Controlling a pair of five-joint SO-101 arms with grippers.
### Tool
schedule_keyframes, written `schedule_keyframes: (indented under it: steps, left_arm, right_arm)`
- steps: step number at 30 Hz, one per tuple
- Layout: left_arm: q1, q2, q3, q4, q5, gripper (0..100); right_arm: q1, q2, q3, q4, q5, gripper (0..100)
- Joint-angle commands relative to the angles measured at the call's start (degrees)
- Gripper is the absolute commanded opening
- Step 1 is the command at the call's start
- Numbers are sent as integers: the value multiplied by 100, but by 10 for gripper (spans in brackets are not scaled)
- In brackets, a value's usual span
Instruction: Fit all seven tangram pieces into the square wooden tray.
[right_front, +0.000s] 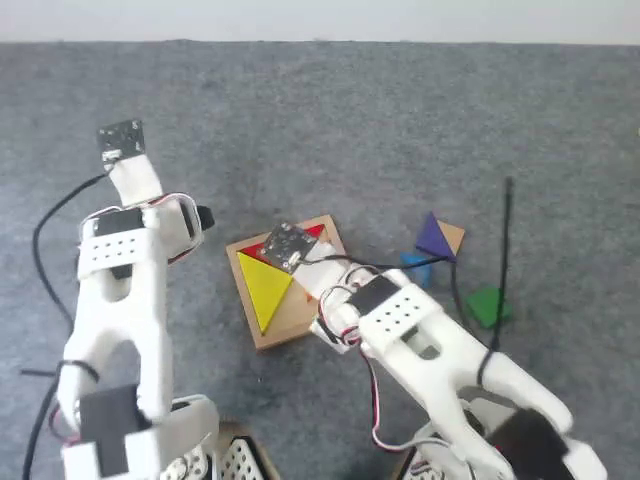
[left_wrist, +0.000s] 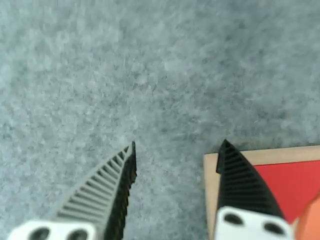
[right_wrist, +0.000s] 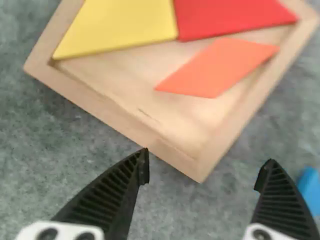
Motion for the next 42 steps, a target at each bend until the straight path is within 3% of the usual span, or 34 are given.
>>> schedule_keyframes:
  steps: [1,14,26,34,42]
  left_arm:
    - [-123,149,-312,-141,62,249]
    - [-123,229,-312,-141,26,249]
    - [-97,264,-295,-141,18,249]
    - [-79,264,-215,-167,18,249]
    - [-79,264,-215,-176,9,249]
  right_arm:
    - [-57,189,-343,-163,70,351]
    - [-22,1596,-1354,-479,105,351]
    - [611,2431,-2602,-444,281,351]
    - [822,2589,-3393,127,281,351]
    - [163,2264,-3288,303,-44,351]
